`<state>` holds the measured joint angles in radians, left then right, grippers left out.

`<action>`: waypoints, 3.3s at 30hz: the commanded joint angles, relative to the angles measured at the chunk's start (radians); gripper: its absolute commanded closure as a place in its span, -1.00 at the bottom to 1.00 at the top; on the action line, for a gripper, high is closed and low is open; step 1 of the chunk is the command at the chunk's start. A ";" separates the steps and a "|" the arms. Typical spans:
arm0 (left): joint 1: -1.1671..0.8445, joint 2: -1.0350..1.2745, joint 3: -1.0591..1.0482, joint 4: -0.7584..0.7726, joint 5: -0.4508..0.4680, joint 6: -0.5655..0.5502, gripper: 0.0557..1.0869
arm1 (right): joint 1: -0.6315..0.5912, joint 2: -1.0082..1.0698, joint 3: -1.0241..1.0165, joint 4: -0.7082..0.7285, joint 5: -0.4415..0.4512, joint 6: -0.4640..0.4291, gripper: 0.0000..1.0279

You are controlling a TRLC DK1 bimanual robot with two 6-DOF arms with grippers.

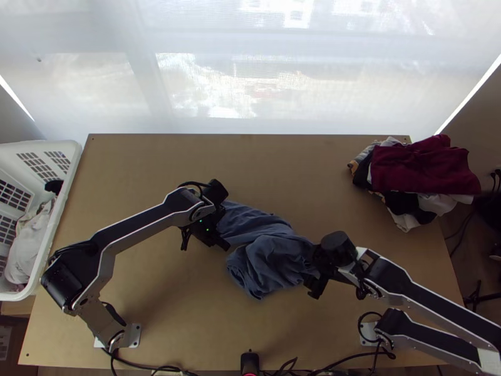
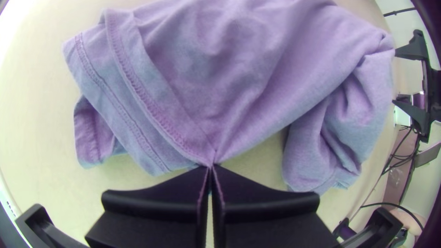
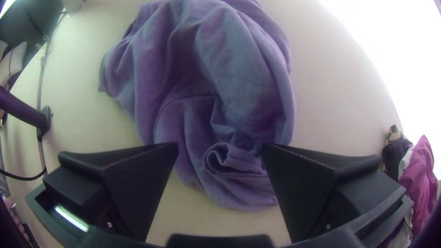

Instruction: Fold the t-shirt

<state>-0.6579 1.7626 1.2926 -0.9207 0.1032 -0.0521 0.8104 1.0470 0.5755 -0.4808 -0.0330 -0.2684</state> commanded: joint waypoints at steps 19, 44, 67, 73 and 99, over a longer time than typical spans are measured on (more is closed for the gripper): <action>0.007 -0.015 -0.001 0.002 0.007 -0.002 0.93 | -0.076 0.047 -0.022 0.045 0.002 -0.089 0.78; 0.149 -0.210 0.143 -0.073 0.030 -0.003 0.93 | -0.330 -0.008 0.432 -0.160 0.005 -0.155 0.95; 0.408 -0.382 0.582 -0.202 0.070 0.008 0.93 | -0.502 -0.008 0.954 -0.321 0.051 -0.187 0.95; 0.438 -0.416 0.679 -0.207 0.072 -0.008 0.93 | -0.498 -0.018 1.074 -0.326 0.077 -0.192 0.95; 0.566 -0.503 0.893 -0.141 0.095 -0.126 0.93 | -0.369 0.156 1.552 -0.303 0.114 -0.161 0.95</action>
<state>-0.1085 1.2945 2.2517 -1.0283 0.1905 -0.1688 0.3714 1.1419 2.0579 -0.7616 0.0692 -0.4572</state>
